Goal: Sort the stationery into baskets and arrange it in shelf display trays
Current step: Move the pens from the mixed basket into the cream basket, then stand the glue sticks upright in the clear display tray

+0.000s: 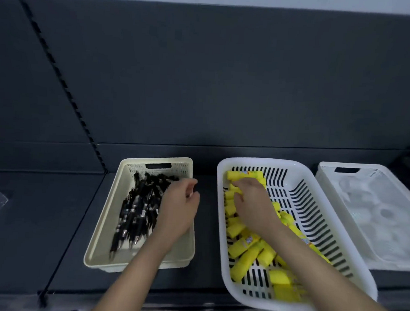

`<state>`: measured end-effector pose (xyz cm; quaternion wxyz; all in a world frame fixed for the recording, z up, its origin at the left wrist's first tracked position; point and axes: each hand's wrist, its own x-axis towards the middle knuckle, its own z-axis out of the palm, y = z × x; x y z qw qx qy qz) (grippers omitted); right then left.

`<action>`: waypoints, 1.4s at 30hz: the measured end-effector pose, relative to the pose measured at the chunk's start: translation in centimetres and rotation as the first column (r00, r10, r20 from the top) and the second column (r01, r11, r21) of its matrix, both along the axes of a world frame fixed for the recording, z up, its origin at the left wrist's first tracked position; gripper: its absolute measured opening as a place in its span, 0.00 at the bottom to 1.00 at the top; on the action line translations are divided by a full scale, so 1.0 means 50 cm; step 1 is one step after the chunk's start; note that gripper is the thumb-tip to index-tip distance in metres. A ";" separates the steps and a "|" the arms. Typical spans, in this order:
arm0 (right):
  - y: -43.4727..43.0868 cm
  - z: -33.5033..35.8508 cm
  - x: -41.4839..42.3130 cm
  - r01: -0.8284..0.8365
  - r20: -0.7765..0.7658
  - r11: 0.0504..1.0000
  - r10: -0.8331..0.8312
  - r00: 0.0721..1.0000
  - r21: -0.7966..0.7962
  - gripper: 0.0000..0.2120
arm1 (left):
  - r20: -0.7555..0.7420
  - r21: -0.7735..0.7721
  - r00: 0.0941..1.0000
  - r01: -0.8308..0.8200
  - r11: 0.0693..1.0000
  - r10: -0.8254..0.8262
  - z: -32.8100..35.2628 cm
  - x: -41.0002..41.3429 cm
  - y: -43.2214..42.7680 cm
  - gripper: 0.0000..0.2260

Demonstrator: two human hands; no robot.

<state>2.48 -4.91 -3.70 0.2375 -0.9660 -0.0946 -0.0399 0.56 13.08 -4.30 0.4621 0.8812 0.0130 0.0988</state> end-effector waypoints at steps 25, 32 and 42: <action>-0.272 -0.006 -0.040 0.226 0.090 0.956 -0.212 0.973 -0.185 0.13 | -0.205 -0.060 0.974 0.087 0.994 -0.098 -0.061 0.005 -0.148 0.05; -0.319 -0.028 -0.047 0.303 -0.048 0.936 -0.316 0.947 -0.180 0.14 | -0.224 -0.069 0.974 0.015 0.998 -0.031 -0.069 0.003 -0.152 0.07; -0.345 -0.029 -0.035 0.331 -0.019 0.939 -0.334 0.942 -0.097 0.04 | -0.229 0.021 0.963 -0.144 0.989 0.145 -0.060 0.003 -0.163 0.06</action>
